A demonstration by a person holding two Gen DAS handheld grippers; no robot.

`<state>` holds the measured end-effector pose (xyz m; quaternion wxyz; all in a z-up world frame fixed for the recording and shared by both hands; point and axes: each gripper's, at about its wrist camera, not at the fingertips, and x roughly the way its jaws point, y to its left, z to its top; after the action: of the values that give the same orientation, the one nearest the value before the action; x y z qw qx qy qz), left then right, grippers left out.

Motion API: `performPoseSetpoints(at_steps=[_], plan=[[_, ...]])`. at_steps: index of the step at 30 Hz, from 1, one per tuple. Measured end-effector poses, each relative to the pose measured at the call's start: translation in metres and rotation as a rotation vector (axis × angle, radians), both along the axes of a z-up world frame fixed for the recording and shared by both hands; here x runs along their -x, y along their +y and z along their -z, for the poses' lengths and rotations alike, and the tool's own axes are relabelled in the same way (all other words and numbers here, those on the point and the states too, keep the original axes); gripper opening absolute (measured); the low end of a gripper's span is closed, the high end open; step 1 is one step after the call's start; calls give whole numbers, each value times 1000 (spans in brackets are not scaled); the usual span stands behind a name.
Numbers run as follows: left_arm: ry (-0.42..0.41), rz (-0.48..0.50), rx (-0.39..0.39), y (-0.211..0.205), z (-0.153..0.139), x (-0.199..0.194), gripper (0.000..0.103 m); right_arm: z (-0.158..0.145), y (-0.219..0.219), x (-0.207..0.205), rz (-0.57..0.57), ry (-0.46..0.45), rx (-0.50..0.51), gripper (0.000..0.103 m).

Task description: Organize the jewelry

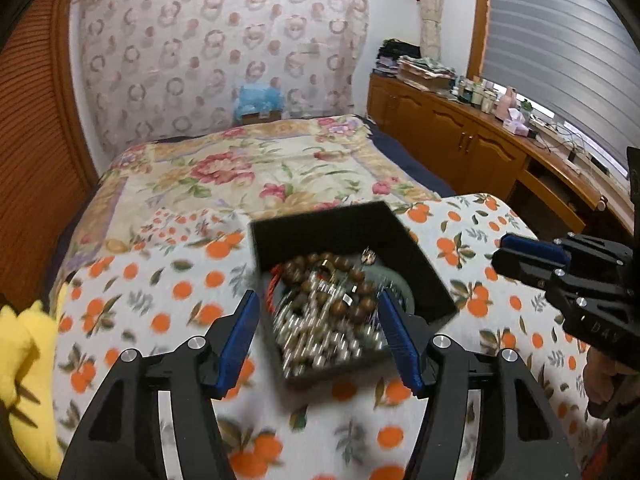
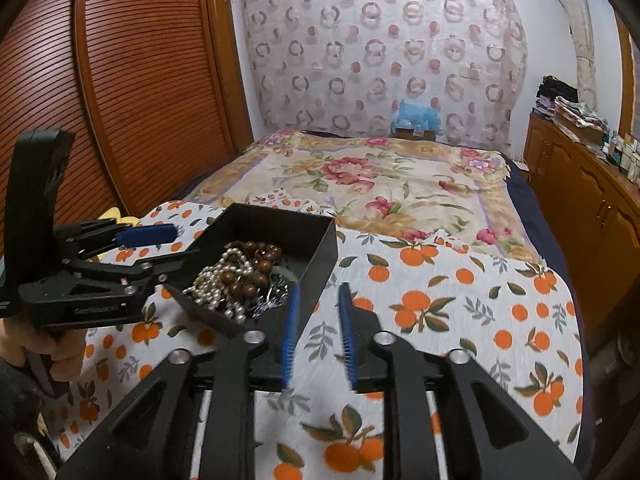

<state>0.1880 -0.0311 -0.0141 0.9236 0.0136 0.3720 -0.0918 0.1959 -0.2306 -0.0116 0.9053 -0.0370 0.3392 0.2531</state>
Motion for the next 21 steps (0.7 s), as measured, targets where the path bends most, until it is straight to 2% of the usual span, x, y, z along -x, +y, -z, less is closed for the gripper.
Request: performPoseSetpoints(at_steps=[2, 4, 6, 8, 13, 15, 17, 21], plan=[[-10, -15, -3, 5, -4, 13, 72, -4, -1, 11, 3, -7, -10, 29], [-27, -26, -7, 9, -8, 29, 74, -7, -2, 20, 8, -19, -14, 32], [-44, -37, -15, 13, -12, 43, 84, -11, -2, 31, 14, -34, -23, 38], [-64, -46, -25, 14, -16, 56, 87, -14, -3, 40, 26, -42, -28, 42], [-102, -70, -45, 16, -23, 89, 95, -19, -5, 62, 54, -69, -29, 65], [-111, -82, -45, 18, -25, 99, 95, -21, -5, 71, 74, -82, -33, 82], [-120, -97, -41, 20, -27, 109, 95, -24, -6, 80, 99, -100, -38, 94], [-141, -119, -29, 24, -32, 125, 95, -29, -8, 97, 119, -117, -48, 100]])
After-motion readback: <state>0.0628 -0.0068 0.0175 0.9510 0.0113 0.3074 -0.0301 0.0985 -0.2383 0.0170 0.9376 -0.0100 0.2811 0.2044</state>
